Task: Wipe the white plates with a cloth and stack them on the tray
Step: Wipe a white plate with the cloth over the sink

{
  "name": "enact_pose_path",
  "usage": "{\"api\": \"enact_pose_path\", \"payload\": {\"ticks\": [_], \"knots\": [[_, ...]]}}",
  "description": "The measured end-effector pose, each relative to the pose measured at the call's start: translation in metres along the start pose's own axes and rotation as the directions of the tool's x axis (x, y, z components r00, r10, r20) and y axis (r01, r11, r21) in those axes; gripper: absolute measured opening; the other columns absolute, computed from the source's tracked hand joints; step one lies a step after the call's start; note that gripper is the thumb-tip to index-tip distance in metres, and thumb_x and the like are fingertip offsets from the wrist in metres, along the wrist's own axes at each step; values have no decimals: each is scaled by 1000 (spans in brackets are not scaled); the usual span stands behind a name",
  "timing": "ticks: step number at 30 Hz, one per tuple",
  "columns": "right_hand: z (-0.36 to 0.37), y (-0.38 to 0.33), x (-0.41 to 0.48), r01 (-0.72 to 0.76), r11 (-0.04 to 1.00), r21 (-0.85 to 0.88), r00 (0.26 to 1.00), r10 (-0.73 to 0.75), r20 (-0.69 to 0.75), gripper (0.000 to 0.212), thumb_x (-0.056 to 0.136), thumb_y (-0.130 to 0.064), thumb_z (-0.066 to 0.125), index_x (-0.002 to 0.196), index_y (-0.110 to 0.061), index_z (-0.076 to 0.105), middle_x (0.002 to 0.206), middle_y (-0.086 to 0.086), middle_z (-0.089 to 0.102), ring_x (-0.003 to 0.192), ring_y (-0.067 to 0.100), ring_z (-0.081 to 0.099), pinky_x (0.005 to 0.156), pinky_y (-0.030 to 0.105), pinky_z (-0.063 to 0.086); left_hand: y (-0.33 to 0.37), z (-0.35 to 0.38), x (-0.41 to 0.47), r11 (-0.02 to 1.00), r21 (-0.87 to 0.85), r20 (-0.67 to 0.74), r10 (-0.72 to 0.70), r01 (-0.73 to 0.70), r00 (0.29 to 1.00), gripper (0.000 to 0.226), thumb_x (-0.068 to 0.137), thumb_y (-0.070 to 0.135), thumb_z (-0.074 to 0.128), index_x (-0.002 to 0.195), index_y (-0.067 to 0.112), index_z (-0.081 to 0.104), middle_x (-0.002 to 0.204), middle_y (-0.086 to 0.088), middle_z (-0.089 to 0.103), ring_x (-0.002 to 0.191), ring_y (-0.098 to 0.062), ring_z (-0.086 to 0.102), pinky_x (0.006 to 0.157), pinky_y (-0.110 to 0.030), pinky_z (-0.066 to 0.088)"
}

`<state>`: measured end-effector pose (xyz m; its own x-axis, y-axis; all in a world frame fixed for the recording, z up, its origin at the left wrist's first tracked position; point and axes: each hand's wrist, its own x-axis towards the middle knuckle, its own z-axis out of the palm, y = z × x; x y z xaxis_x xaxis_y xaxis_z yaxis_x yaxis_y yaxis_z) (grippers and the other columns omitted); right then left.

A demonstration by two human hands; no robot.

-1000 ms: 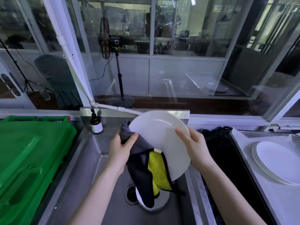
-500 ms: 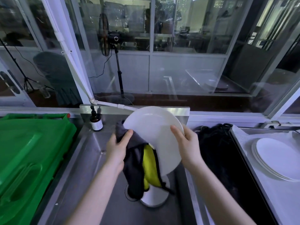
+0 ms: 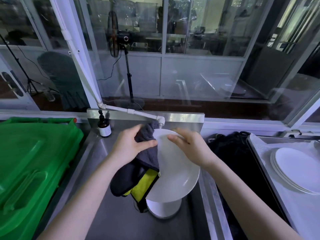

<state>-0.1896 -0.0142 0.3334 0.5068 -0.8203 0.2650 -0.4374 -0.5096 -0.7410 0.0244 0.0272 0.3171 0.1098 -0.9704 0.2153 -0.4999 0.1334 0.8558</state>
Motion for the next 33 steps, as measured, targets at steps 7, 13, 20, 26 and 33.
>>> {"api": "enact_pose_path", "payload": {"ticks": [7,13,20,26,33], "knots": [[20,21,-19,-196,855,479,870,378,-317,33,101,-30,58,81,-4,64,66,-6,49,64,10,44,61,29,33,-41,32,-27,806,-533,-238,-436,258,868,17,88,24,72,104,25,68,97,7,76,99,-14,70,87,-35,55],[9,16,-10,-169,976,138,977,184,-108,38,99,-30,61,62,-26,53,56,-9,44,56,9,38,54,26,30,-40,10,-9,992,-38,-81,-127,124,989,22,76,27,83,86,26,63,82,16,72,82,5,64,73,-17,48],[8,15,-8,-112,965,238,960,166,-223,37,99,-27,62,83,6,61,64,8,49,63,8,42,58,28,33,-40,19,-19,955,-284,-216,-150,85,965,23,83,21,77,97,35,65,92,24,72,90,7,66,75,-9,47],[15,21,-13,-187,945,267,943,249,-220,46,99,-29,61,59,-19,41,55,-8,36,55,5,32,52,25,24,-49,16,-20,938,-265,-172,-274,224,946,22,80,29,80,96,30,65,93,11,74,95,-7,68,82,-28,52],[14,11,-5,-80,994,78,996,83,-31,23,98,-28,63,75,-26,65,66,-12,55,64,0,47,63,21,38,-27,4,0,999,34,90,7,-10,996,29,72,29,86,92,33,65,90,12,72,84,4,62,78,-16,45]]}}
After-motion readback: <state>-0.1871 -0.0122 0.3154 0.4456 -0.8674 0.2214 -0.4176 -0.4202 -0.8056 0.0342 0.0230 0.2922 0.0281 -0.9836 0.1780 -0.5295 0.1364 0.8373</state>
